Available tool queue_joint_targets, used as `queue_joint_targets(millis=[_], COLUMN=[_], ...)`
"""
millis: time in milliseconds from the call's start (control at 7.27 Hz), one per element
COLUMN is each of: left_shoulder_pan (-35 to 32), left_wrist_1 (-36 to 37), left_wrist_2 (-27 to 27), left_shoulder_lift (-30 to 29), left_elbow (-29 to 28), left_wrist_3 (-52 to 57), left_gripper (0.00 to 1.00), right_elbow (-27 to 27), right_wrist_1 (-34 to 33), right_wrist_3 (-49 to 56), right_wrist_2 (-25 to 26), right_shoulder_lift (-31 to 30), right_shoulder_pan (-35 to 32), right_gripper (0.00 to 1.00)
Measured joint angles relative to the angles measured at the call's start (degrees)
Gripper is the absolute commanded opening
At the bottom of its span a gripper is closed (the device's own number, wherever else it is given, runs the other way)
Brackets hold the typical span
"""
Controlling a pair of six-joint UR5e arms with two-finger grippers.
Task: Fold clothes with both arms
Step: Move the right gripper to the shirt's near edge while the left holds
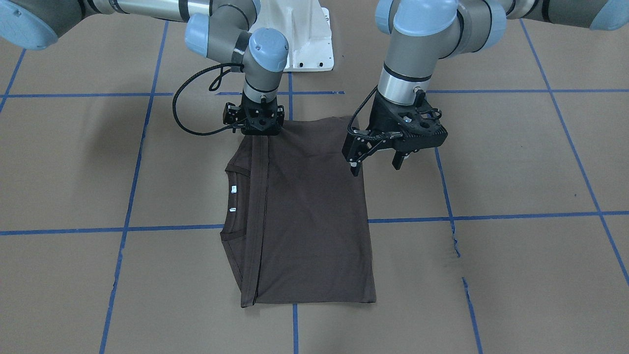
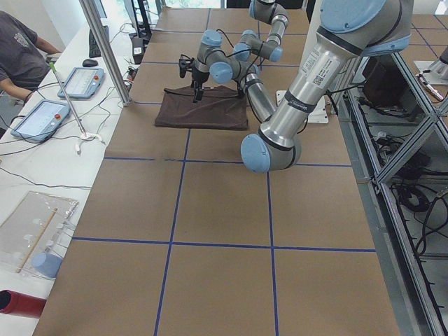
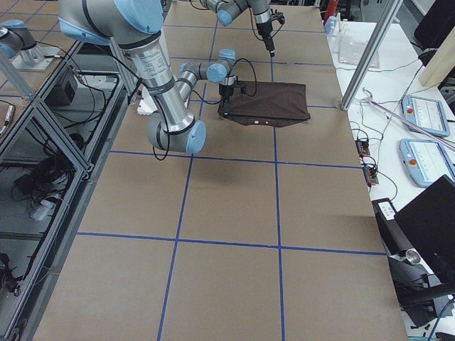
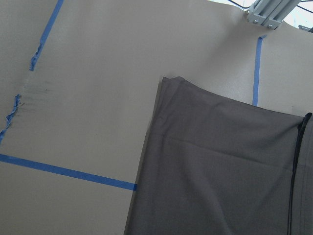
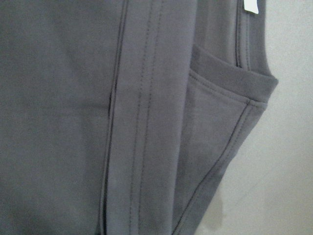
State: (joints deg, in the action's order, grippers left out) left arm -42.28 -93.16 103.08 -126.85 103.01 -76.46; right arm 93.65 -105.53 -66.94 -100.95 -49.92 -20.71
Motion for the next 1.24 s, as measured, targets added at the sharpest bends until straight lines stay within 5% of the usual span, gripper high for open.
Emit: queue_joint_targets(millis=[688,1238], left_shoulder_pan=[0.1,0.1], left_wrist_1=[0.0,0.1], left_wrist_2=[0.2,0.3], left_shoulder_lift=[-0.5,-0.7], left_elbow=[0.0,0.8], left_wrist_3=[0.0,0.0], left_gripper=[1.00,1.00], right_elbow=[1.0,11.3], right_wrist_1=[-3.9,-6.7], right_wrist_3=[3.3,9.6], right_wrist_2=[0.0,-0.8], right_shoulder_lift=[-1.1,-9.4], right_shoulder_pan=[-2.3,-8.5], right_gripper=[1.00,1.00])
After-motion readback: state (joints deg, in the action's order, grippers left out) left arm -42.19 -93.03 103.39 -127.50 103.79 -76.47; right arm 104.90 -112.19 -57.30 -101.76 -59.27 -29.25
